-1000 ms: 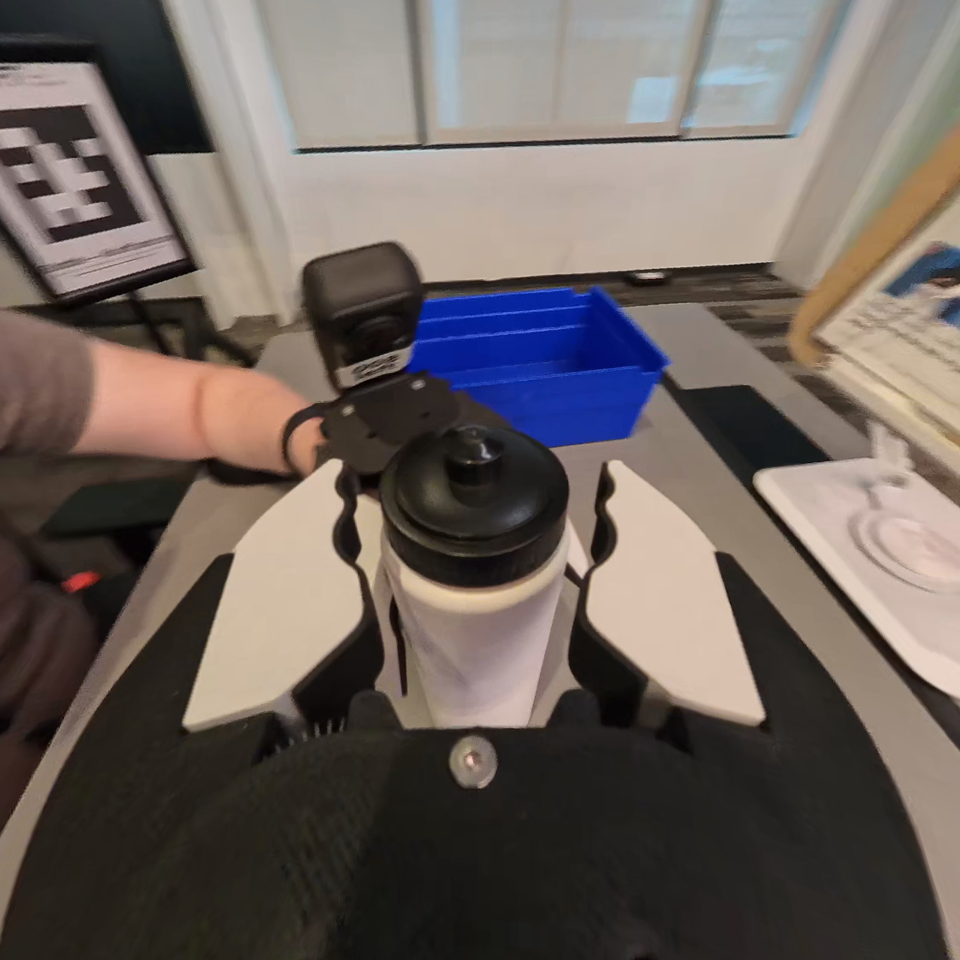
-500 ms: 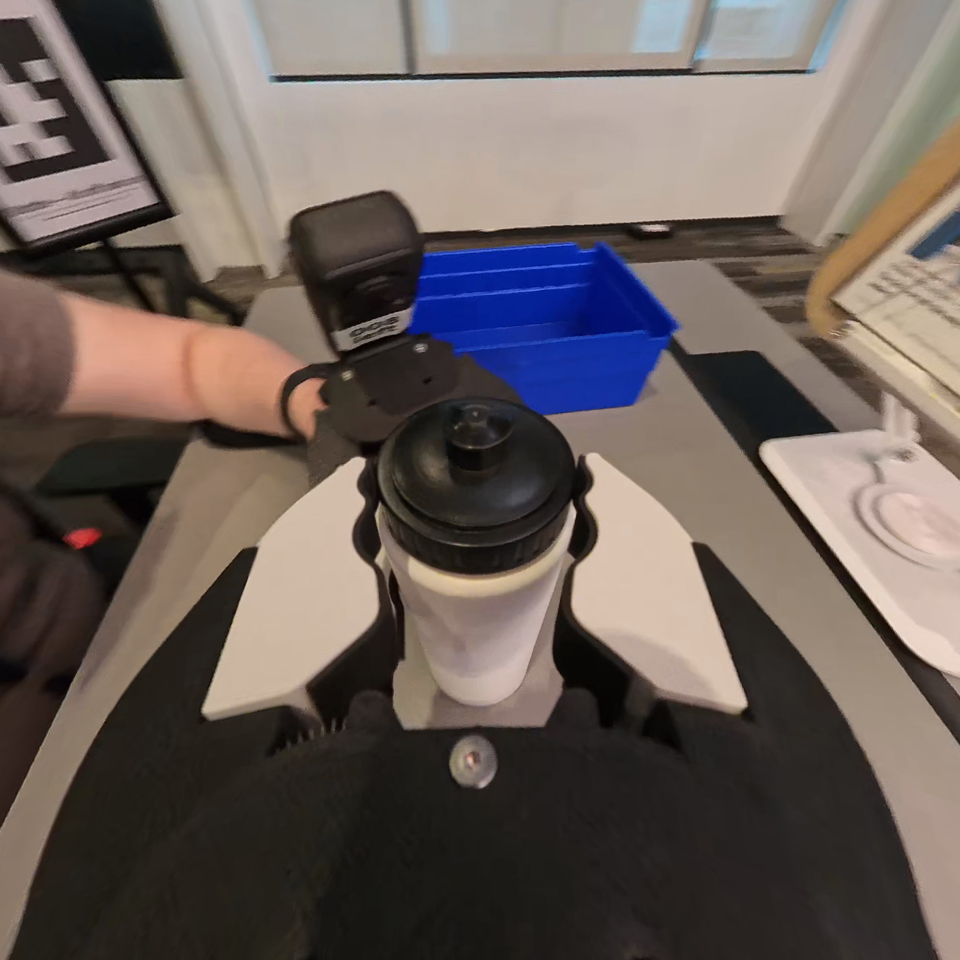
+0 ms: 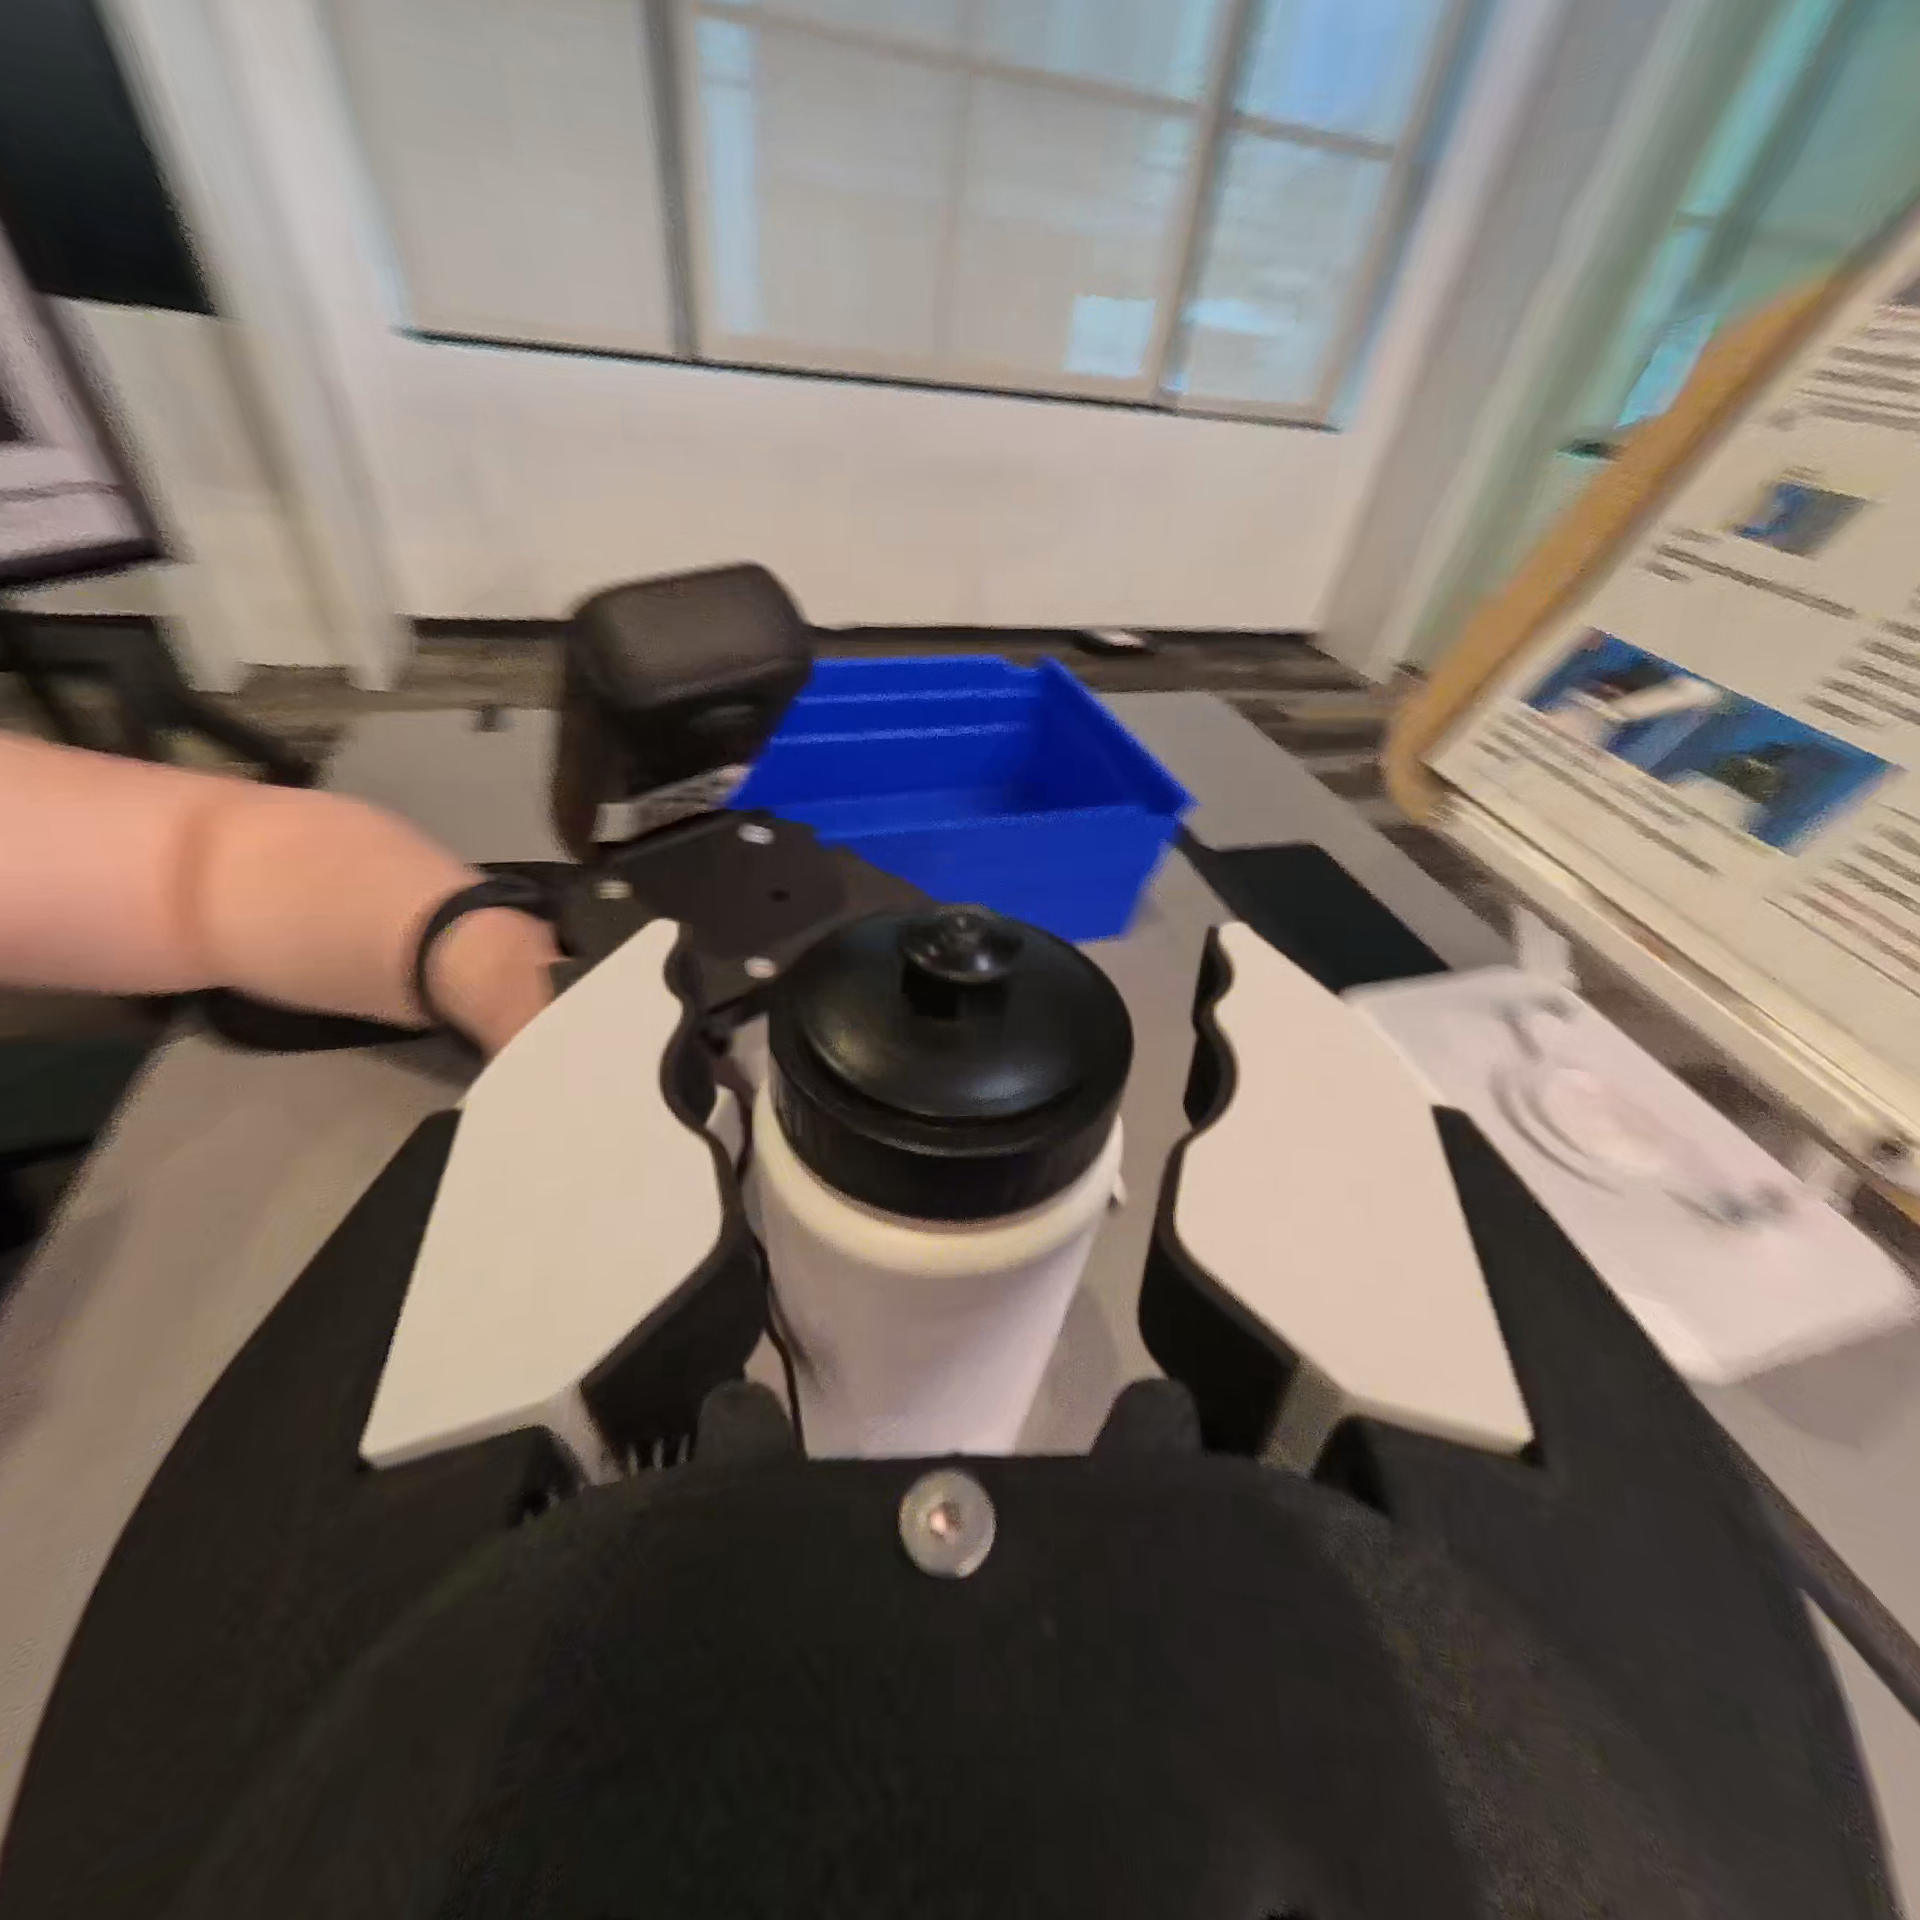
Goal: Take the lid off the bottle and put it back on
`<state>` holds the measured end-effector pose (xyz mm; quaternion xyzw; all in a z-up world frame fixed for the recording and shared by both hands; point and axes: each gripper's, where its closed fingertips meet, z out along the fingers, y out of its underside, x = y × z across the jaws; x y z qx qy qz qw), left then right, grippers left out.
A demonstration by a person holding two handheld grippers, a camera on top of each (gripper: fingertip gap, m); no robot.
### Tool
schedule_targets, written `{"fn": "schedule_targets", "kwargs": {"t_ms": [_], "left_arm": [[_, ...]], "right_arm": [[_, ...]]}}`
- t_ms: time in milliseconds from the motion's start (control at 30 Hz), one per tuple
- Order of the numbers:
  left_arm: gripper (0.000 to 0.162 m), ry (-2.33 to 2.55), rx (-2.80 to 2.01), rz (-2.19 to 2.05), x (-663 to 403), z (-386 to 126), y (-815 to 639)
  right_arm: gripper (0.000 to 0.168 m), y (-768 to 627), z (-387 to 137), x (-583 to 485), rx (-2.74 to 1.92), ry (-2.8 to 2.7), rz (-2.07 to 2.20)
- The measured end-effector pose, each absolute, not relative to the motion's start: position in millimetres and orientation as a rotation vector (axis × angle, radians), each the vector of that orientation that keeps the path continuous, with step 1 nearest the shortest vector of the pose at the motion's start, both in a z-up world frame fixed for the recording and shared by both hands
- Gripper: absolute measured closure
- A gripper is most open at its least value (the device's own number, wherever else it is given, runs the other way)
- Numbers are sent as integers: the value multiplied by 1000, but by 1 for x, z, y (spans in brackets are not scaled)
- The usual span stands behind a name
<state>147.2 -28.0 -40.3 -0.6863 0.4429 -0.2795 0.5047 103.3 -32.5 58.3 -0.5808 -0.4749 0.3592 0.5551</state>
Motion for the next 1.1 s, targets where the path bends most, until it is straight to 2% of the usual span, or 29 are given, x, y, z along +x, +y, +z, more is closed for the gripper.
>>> {"fn": "schedule_targets", "kwargs": {"t_ms": [133,200,467,633,700,800,967,1100], "left_arm": [[67,926,-1705,-587,136,-39,-14],[67,905,-1717,-566,134,-40,-13],[68,1086,-1649,-572,147,-40,-27],[68,1147,-1631,-653,157,-41,-40],[68,1111,-1660,-681,154,-42,-36],[68,1088,-1679,-666,149,-42,-32],[68,1071,-1688,-646,150,-42,-31],[68,1070,-1691,-645,149,-42,-31]], "right_arm": [[80,-16,40,99,-1545,-957,721],[93,-22,37,95,-1567,-952,830],[93,-45,36,111,-1390,-1361,1043],[94,-52,37,117,-1275,-1391,1205],[94,-45,38,113,-1338,-1333,1158],[81,-36,51,110,-1431,-1214,991],[82,-29,47,109,-1597,-1092,670],[92,-34,36,107,-1691,-1114,756]]}}
